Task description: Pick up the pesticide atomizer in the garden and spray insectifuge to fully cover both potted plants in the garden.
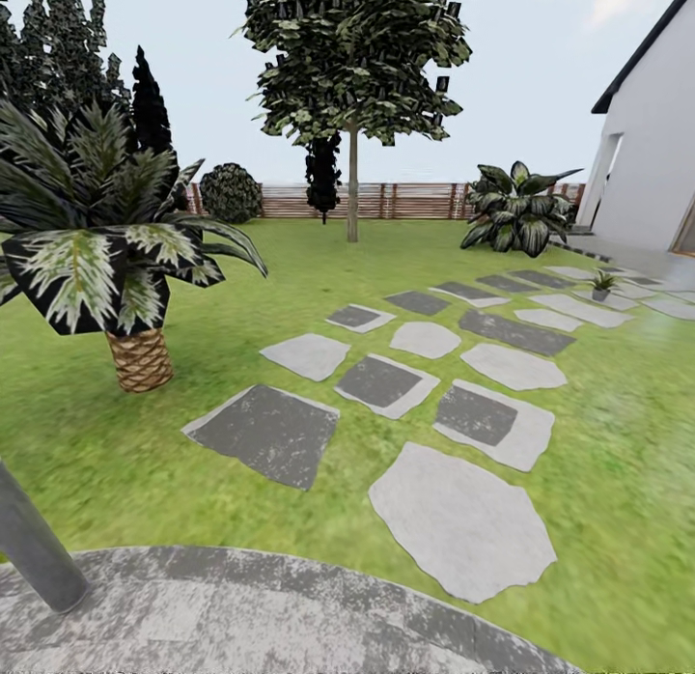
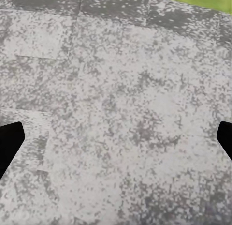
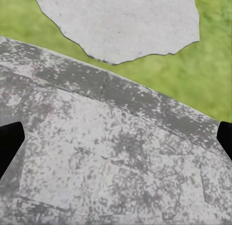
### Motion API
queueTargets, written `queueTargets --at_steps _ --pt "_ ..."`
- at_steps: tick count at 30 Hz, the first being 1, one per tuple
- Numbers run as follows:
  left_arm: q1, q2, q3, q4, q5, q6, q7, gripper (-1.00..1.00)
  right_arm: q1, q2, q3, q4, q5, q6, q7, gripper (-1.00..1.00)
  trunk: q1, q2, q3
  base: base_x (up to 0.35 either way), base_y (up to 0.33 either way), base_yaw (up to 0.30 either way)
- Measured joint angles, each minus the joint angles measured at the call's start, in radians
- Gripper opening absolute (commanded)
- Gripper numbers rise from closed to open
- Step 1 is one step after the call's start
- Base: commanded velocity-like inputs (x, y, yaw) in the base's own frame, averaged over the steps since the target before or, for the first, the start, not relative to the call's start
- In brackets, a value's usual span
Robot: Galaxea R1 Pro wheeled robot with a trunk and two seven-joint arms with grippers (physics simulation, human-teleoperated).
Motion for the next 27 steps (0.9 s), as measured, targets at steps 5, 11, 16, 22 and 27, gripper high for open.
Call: queueTargets --at_steps 5,11,16,22,27 --pt "0.000 0.000 0.000 0.000 0.000 0.000 0.000 1.00 0.000 0.000 0.000 -0.001 0.000 0.000 0.000 1.00 0.019 -0.035 -0.023 0.000 0.000 0.000" --pt "0.000 0.000 0.000 0.000 -0.001 0.000 0.000 1.00 0.000 0.000 0.000 -0.001 0.000 0.000 -0.001 1.00 0.042 -0.077 -0.051 0.000 0.000 0.000" --pt "0.000 0.003 0.000 0.000 -0.001 0.000 0.001 1.00 0.000 0.009 -0.001 -0.015 -0.002 -0.001 -0.002 1.00 0.061 -0.112 -0.075 0.000 0.000 0.000" --pt "0.000 0.008 0.000 0.000 -0.002 0.000 0.007 1.00 0.000 0.046 -0.001 -0.033 -0.001 -0.001 -0.002 1.00 0.084 -0.154 -0.103 0.000 0.000 0.000" --pt "0.000 0.009 0.001 -0.004 -0.001 0.000 0.008 1.00 0.000 0.051 -0.002 -0.081 -0.001 -0.004 0.000 1.00 0.104 -0.189 -0.123 0.000 0.000 0.000"
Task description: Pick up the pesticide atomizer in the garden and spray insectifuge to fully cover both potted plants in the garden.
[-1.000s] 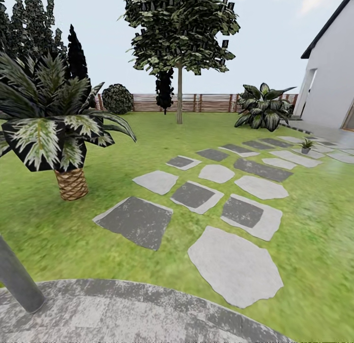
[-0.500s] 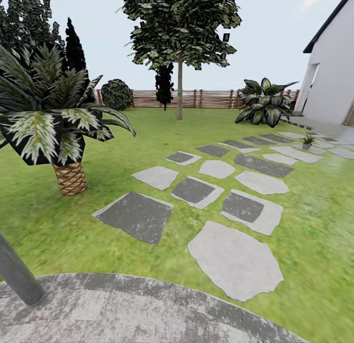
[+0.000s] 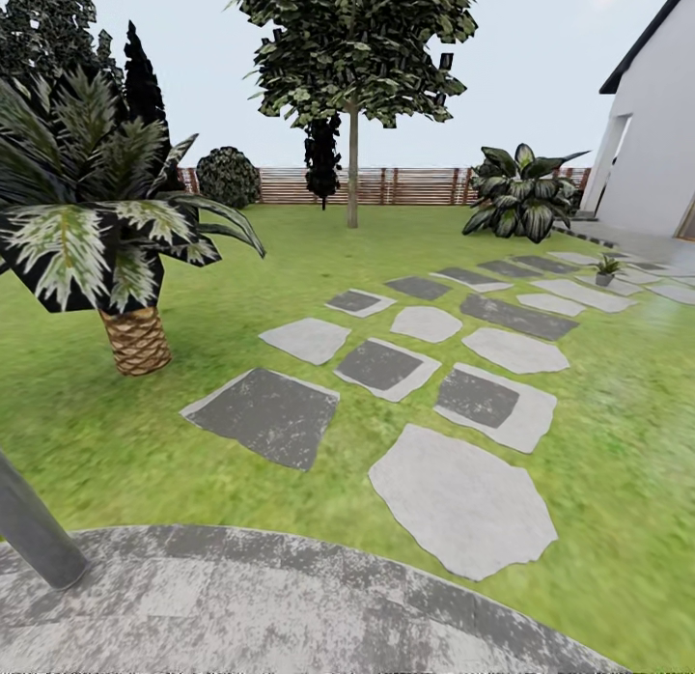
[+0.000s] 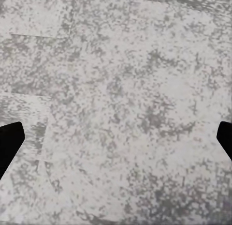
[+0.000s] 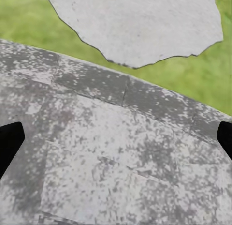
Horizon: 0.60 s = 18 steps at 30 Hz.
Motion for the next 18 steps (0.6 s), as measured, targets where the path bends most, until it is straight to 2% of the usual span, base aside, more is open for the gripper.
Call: queueTargets --at_steps 8,13,18 --pt "0.000 -0.001 -0.002 0.004 0.000 0.000 -0.001 1.00 0.000 -0.007 0.002 -0.046 0.003 -0.002 0.003 1.00 0.031 -0.056 -0.026 0.000 0.000 0.000" --pt "0.000 -0.004 -0.003 0.005 -0.001 -0.056 -0.001 1.00 0.000 -0.030 0.001 0.039 0.003 -0.004 0.000 1.00 0.050 -0.091 -0.041 0.000 0.000 0.000" --pt "0.000 -0.002 -0.002 0.006 0.000 -0.078 -0.001 1.00 0.000 -0.031 0.004 0.087 0.005 -0.004 0.000 1.00 0.069 -0.126 -0.057 0.000 0.000 0.000"
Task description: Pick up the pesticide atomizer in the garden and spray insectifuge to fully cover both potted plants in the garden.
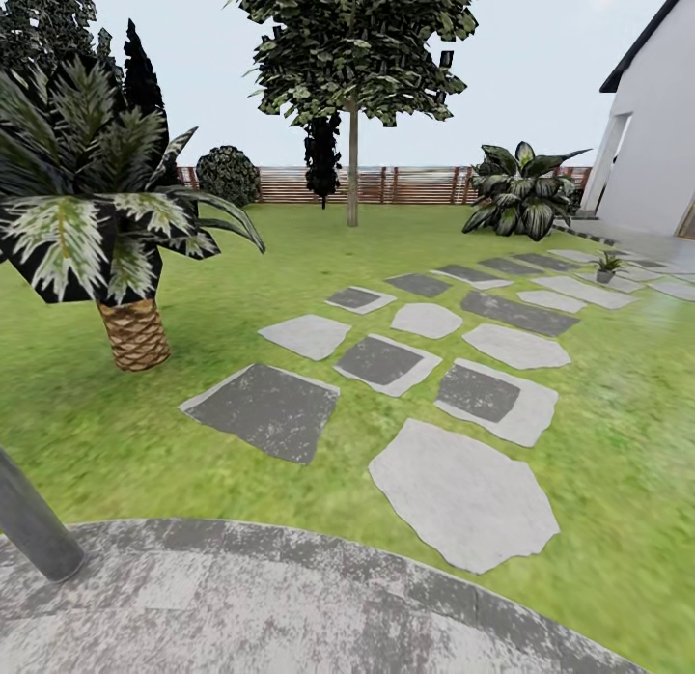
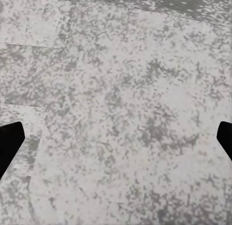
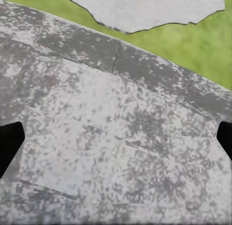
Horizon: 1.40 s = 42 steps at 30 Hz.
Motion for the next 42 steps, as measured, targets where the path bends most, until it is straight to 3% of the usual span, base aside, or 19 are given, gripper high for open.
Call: queueTargets --at_steps 12,27,42 --pt "0.000 -0.002 0.000 0.000 0.000 -0.002 0.000 1.00 0.000 0.014 -0.001 -0.005 -0.007 0.001 0.000 1.00 0.046 -0.084 -0.039 0.000 0.000 0.028" --pt "-0.001 -0.004 0.000 -0.001 0.001 -0.002 0.000 1.00 0.000 0.023 -0.001 -0.001 -0.005 0.000 -0.001 1.00 0.104 -0.189 -0.107 0.000 0.000 0.101" --pt "0.000 -0.003 0.004 -0.014 0.002 -0.008 0.004 1.00 0.000 0.023 -0.001 -0.003 -0.005 0.000 -0.001 1.00 0.103 -0.189 -0.129 0.096 0.000 0.063"
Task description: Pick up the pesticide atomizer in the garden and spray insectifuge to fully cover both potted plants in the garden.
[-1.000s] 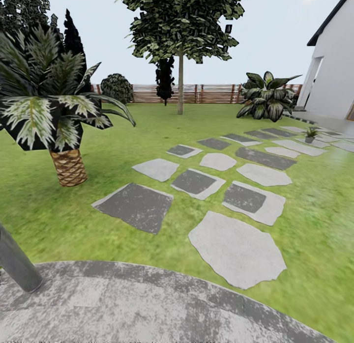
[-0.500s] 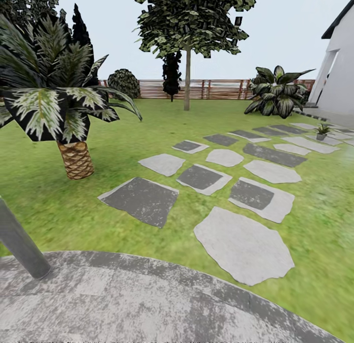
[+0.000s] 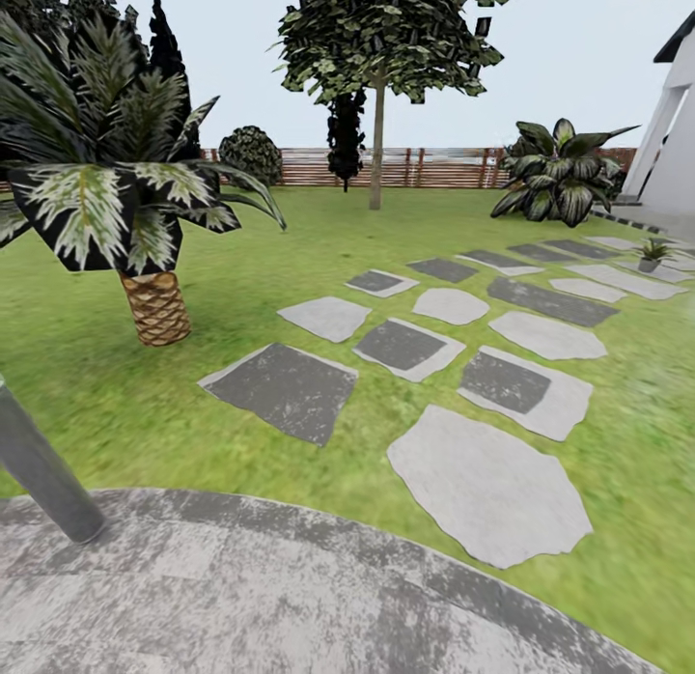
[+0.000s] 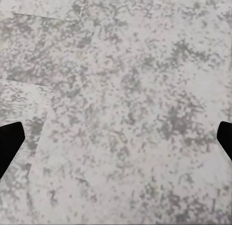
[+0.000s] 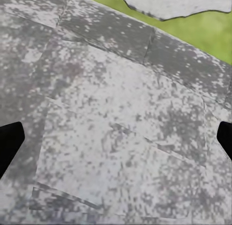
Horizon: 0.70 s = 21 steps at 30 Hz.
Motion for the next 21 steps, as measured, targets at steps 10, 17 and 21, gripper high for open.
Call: queueTargets --at_steps 10,17,21 --pt "0.000 -0.001 -0.003 0.003 0.000 0.001 0.000 1.00 0.000 0.000 0.000 0.001 0.001 -0.016 0.000 1.00 0.000 0.000 -0.002 0.335 -0.008 0.004" --pt "-0.001 -0.001 -0.004 0.006 -0.001 0.001 0.000 1.00 0.000 -0.001 0.000 0.003 0.001 -0.025 -0.002 1.00 0.000 0.000 -0.002 0.340 -0.088 0.000" --pt "-0.001 0.000 -0.004 0.008 -0.001 0.000 0.000 1.00 0.000 -0.003 0.000 0.002 0.001 -0.029 0.000 1.00 0.000 0.000 -0.002 0.340 -0.108 0.000"
